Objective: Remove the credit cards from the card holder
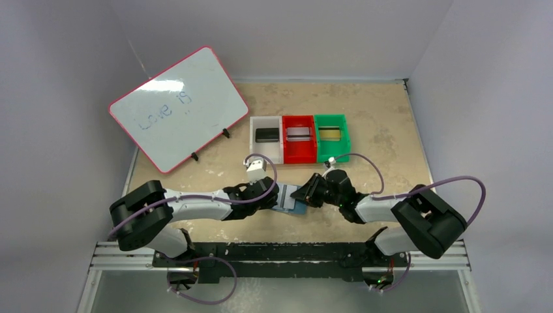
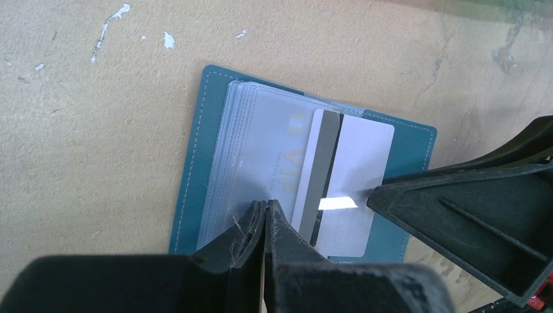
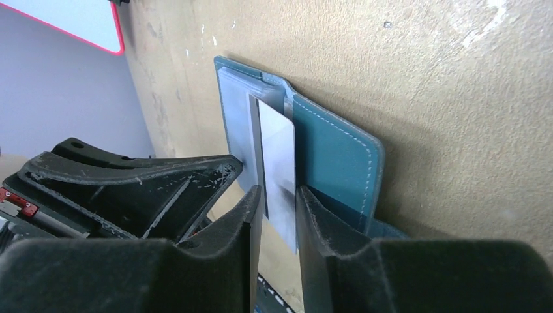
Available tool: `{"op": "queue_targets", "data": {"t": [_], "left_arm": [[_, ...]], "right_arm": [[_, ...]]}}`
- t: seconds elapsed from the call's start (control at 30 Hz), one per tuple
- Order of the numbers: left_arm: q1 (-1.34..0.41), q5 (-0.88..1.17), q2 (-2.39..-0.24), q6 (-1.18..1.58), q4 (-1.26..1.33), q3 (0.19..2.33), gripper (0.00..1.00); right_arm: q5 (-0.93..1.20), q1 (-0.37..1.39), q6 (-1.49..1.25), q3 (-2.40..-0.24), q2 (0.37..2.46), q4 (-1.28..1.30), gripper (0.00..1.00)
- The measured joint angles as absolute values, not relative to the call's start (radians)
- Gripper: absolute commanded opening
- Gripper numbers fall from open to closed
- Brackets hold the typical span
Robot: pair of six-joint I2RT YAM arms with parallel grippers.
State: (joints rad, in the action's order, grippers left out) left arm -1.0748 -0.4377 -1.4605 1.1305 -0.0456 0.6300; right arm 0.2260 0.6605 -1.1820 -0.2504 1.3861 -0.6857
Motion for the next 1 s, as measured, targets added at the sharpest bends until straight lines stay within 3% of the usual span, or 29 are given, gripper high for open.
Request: {"op": "queue_targets", "data": {"t": [0.23, 0.37, 0.43, 0.67, 1.0], "left_arm": [[-1.075, -0.422, -1.462, 1.108, -0.049, 0.634, 0.00], [-1.075, -0.419, -1.467, 1.105, -0.051, 0.638, 0.00], [-1.074, -0.415, -1.468, 1.105, -0.048, 0.638, 0.00], [-1.075, -0.408, -1.472, 1.107, -0.040, 0.638, 0.00], [-1.075, -0.424, -1.442, 1.115, -0.095, 0.637, 0.00]], "right_arm": [[0.201, 0.661, -1.189, -0.250, 1.398, -0.712, 0.32], [0.202, 0.661, -1.194, -0.251, 1.460, -0.771, 0.23], [0.210, 0.661, -1.197, -0.251, 1.497, -0.810, 0.23], [0.236, 0.661, -1.214, -0.219, 1.557, -0.950, 0.00], [0.252, 0.660, -1.203, -0.226, 1.487, -0.891, 0.00]]}}
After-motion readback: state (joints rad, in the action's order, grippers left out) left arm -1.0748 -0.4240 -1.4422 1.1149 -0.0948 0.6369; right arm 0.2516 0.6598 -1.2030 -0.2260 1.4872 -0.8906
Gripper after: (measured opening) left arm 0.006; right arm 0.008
